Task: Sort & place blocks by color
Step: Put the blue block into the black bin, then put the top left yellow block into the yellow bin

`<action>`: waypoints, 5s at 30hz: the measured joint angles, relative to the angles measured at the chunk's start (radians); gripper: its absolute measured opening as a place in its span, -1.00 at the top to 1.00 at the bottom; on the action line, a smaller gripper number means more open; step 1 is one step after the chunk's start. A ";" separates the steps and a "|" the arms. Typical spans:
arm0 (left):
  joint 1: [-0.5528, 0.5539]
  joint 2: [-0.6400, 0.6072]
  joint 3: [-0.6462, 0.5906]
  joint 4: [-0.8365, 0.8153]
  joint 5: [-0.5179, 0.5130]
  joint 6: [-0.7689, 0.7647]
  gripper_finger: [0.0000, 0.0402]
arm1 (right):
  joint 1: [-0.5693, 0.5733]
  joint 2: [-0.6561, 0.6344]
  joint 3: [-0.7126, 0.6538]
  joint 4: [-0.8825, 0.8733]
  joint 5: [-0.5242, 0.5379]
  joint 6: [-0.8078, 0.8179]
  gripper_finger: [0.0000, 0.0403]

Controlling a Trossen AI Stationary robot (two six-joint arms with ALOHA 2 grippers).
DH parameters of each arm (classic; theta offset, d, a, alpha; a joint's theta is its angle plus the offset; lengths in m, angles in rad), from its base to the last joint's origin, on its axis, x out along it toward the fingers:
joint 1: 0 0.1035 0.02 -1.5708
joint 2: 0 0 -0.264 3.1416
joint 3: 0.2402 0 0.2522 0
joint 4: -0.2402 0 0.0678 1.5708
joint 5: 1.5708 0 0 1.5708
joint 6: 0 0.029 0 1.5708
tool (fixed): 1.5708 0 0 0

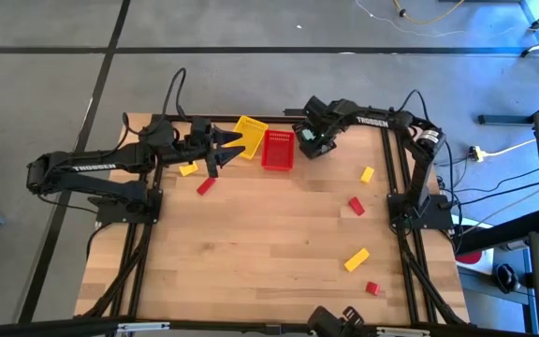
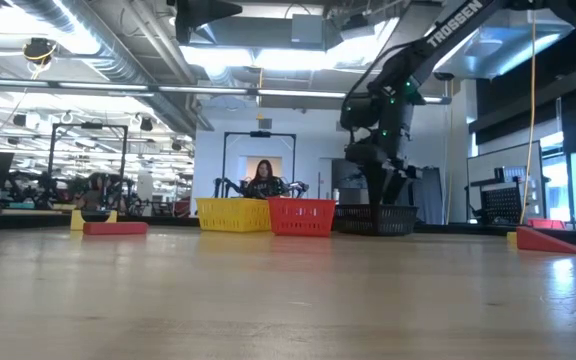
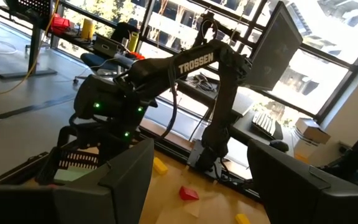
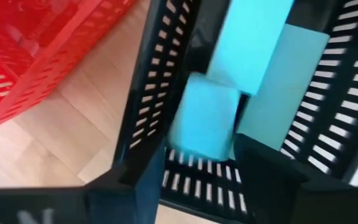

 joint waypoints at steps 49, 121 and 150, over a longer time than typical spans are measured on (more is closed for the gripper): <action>-0.002 0.000 0.000 -0.033 0.054 0.252 -0.25 | 0.220 -0.891 -0.558 0.932 -0.254 0.208 -0.05; 0.545 0.650 0.045 -1.107 0.001 0.497 -0.25 | 0.220 -0.886 -0.557 0.901 -0.253 0.211 -0.05; 0.552 0.437 0.037 -0.897 -0.021 0.477 0.45 | 0.220 -0.886 -0.557 0.902 -0.253 0.212 -0.05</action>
